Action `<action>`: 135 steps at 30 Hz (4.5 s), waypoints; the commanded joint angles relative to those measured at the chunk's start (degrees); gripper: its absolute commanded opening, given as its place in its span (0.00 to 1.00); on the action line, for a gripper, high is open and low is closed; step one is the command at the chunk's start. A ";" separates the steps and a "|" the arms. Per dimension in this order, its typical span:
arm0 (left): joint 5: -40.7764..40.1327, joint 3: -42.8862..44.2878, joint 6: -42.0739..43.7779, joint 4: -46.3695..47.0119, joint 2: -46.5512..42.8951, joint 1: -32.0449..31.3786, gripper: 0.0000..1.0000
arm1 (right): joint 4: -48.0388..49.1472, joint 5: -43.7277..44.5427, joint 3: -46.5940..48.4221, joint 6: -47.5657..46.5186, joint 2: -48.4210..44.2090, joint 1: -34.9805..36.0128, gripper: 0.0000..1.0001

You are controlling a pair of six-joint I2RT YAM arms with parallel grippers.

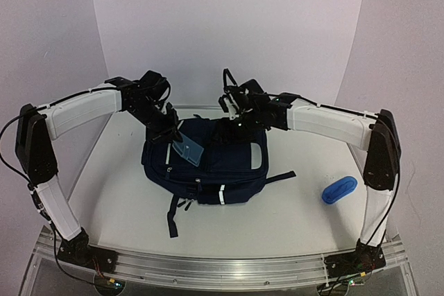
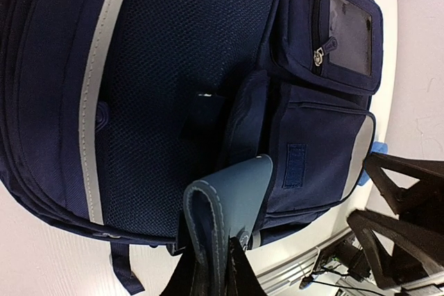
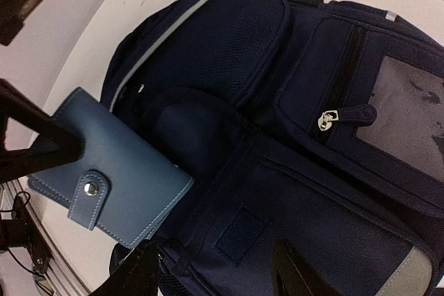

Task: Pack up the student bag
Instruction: Adjust the student bag at the center of the board, then place the personal item in the student bag.

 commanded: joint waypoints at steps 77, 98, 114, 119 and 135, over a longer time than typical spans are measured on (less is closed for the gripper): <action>-7.68 17.76 5.11 -10.14 12.95 -3.57 0.00 | -17.50 -28.68 -9.70 -26.34 5.68 -30.29 0.49; -4.79 21.71 0.66 -6.12 14.53 -8.24 0.00 | -9.79 -45.60 -19.89 -17.95 3.42 -30.26 0.00; -6.84 31.53 11.17 -16.48 24.38 -8.71 0.00 | -8.00 -47.01 -22.69 -18.86 2.14 -30.11 0.00; -8.10 36.43 13.90 -18.55 26.69 -8.92 0.00 | -8.02 -46.95 -22.74 -19.06 1.45 -29.90 0.00; -15.33 4.15 2.02 22.39 14.00 -10.19 0.00 | -8.25 -52.01 -23.06 -18.95 1.78 -28.66 0.00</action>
